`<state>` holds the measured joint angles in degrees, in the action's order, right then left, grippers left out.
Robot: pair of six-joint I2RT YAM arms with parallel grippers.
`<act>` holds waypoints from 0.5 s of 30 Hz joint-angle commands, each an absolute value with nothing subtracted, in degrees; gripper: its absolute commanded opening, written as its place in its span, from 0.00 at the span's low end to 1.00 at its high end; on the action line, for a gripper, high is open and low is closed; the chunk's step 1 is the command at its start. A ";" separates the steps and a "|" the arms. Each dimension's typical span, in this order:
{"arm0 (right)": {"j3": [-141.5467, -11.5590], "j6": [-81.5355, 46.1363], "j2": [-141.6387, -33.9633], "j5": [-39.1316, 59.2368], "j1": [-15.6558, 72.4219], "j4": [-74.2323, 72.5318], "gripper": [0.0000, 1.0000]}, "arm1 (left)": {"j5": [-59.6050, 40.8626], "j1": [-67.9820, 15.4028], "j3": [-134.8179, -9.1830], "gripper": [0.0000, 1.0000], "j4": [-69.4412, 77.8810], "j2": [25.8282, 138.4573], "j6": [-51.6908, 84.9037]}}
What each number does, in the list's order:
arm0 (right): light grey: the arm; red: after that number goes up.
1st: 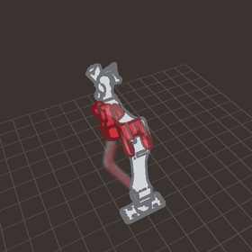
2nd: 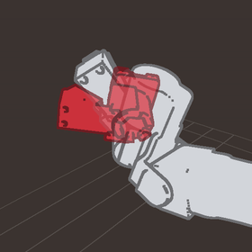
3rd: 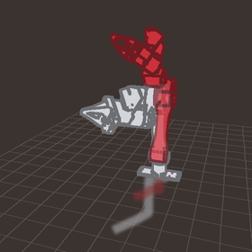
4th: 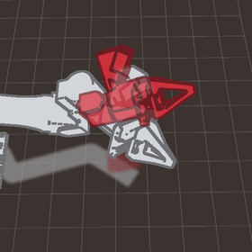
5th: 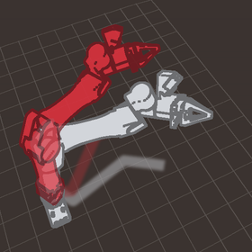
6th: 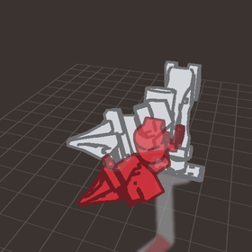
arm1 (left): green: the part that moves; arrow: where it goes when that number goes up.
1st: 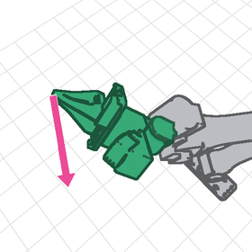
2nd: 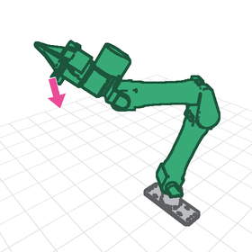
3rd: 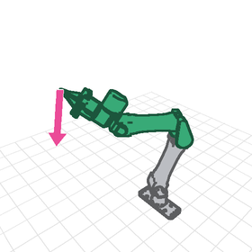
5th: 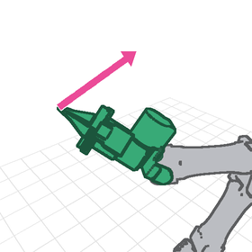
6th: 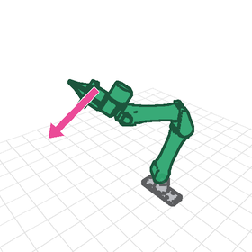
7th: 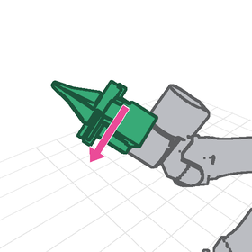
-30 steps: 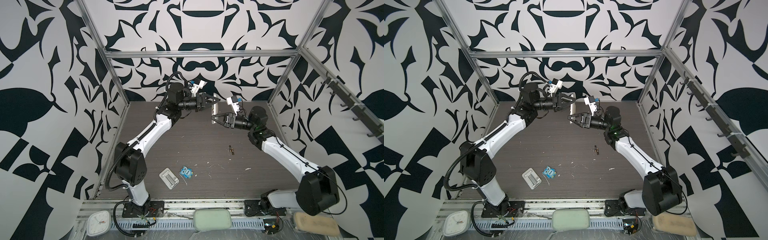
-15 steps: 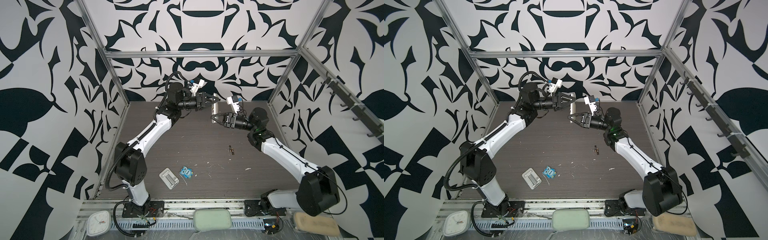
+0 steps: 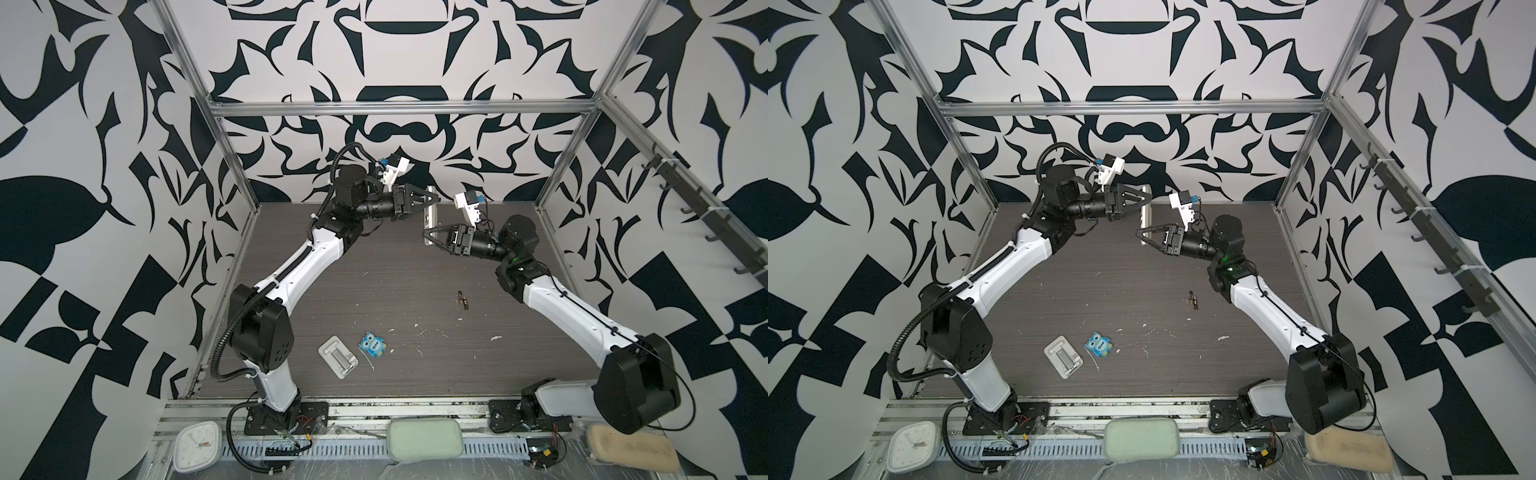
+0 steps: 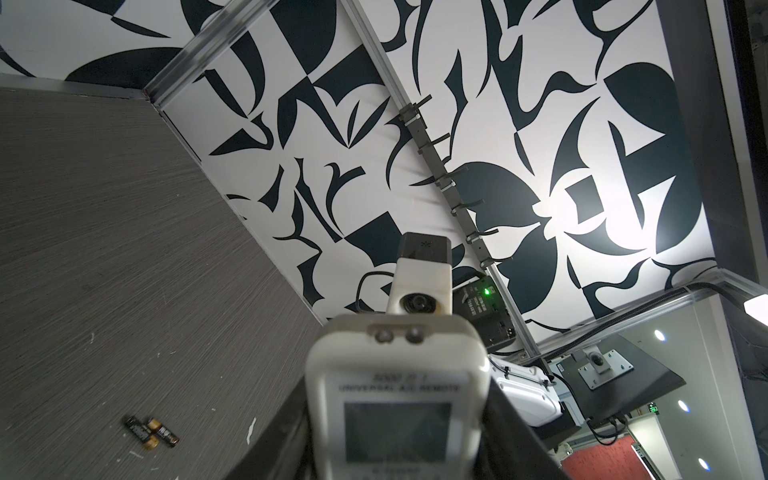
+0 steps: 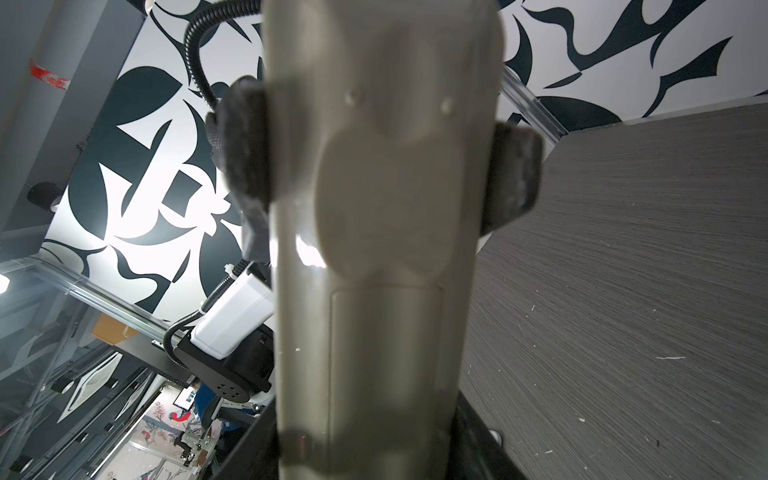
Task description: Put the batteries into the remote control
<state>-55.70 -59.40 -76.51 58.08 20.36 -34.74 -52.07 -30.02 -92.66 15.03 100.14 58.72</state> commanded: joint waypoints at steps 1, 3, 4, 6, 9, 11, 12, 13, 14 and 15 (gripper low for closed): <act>-57.21 -53.20 -73.66 58.79 20.74 -33.10 0.00 | -50.30 -30.41 -94.39 0.64 15.60 100.45 61.36; -57.96 -49.26 -72.92 58.42 20.74 -27.92 0.00 | -49.46 -30.42 -94.95 0.81 14.60 100.51 61.25; -58.39 -46.87 -72.41 57.91 20.77 -24.31 0.00 | -48.97 -30.37 -95.55 0.91 13.25 100.39 60.78; -60.08 -37.89 -70.80 54.68 20.74 -12.25 0.00 | -46.04 -30.32 -97.11 0.99 6.54 99.43 57.46; -63.41 -25.07 -69.07 47.87 20.76 4.37 0.00 | -40.62 -30.29 -98.38 0.99 -3.63 97.35 52.71; -66.01 -17.86 -68.57 41.15 20.76 13.97 0.00 | -35.57 -30.33 -99.09 0.99 -10.91 95.75 49.78; -66.89 -15.31 -68.42 37.91 20.75 17.39 0.00 | -33.08 -30.32 -99.06 0.99 -13.50 94.96 49.13; -67.61 -13.37 -68.34 35.09 20.75 19.94 0.00 | -30.95 -30.39 -99.18 0.99 -15.75 94.47 48.62; -68.05 -11.06 -68.18 31.99 20.79 22.13 0.00 | -28.88 -30.65 -99.68 0.99 -18.56 94.16 47.79; -68.27 -9.55 -68.11 29.07 20.74 23.73 0.00 | -26.90 -31.20 -100.14 0.99 -20.93 93.91 46.94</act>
<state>-65.28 -22.20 -69.54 40.77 20.62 11.40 -35.75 -30.48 -97.67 -9.43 96.79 51.66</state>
